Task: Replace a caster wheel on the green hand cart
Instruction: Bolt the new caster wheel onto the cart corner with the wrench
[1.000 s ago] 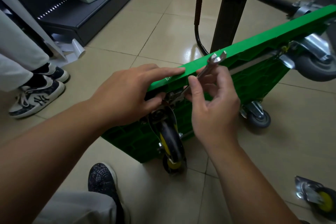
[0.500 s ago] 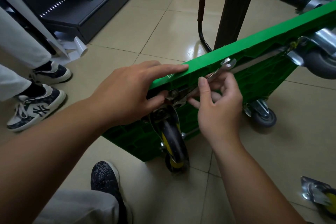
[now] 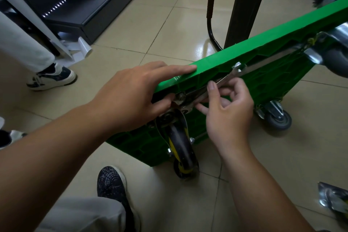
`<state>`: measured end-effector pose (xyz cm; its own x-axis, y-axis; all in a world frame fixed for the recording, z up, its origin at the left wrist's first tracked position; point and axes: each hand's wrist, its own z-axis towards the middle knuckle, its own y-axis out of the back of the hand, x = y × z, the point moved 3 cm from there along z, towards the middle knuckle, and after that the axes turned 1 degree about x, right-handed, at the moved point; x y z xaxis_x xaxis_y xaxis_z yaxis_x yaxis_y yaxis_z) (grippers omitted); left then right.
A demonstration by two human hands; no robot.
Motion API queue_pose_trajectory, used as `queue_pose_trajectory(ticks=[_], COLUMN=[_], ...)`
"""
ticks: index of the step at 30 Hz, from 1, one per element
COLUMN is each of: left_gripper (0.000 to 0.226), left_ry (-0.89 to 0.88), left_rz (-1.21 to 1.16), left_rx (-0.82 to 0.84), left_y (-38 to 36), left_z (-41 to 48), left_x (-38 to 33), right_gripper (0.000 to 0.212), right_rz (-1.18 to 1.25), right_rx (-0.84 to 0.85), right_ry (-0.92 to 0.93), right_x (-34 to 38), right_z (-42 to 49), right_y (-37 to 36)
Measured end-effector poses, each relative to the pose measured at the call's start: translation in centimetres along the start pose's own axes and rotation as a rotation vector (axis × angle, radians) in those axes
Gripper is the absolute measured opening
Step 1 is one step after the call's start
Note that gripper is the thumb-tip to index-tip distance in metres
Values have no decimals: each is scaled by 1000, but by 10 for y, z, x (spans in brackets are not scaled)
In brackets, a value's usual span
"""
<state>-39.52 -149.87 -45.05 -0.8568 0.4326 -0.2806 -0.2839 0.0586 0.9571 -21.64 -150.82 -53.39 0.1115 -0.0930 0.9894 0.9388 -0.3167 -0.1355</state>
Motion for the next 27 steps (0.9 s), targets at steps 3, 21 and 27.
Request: queue_pose_trajectory(ticks=[3,21,27], left_gripper=[67,68,66], left_ry=[-1,-7,-10], left_rz=[-7,16,16], left_rx=[-1,2,-2], left_y=[1,0,1], left_z=[0,-1,-1], left_x=[0,2,1], right_gripper=[9,14,16], right_rz=[-146,586,851], right_rx=[-14,-129,-138], right_ry=[131,-869,-1118], right_x=[4,-74,-94], right_z=[-8,-6,-25], right_y=[-5,7,-6])
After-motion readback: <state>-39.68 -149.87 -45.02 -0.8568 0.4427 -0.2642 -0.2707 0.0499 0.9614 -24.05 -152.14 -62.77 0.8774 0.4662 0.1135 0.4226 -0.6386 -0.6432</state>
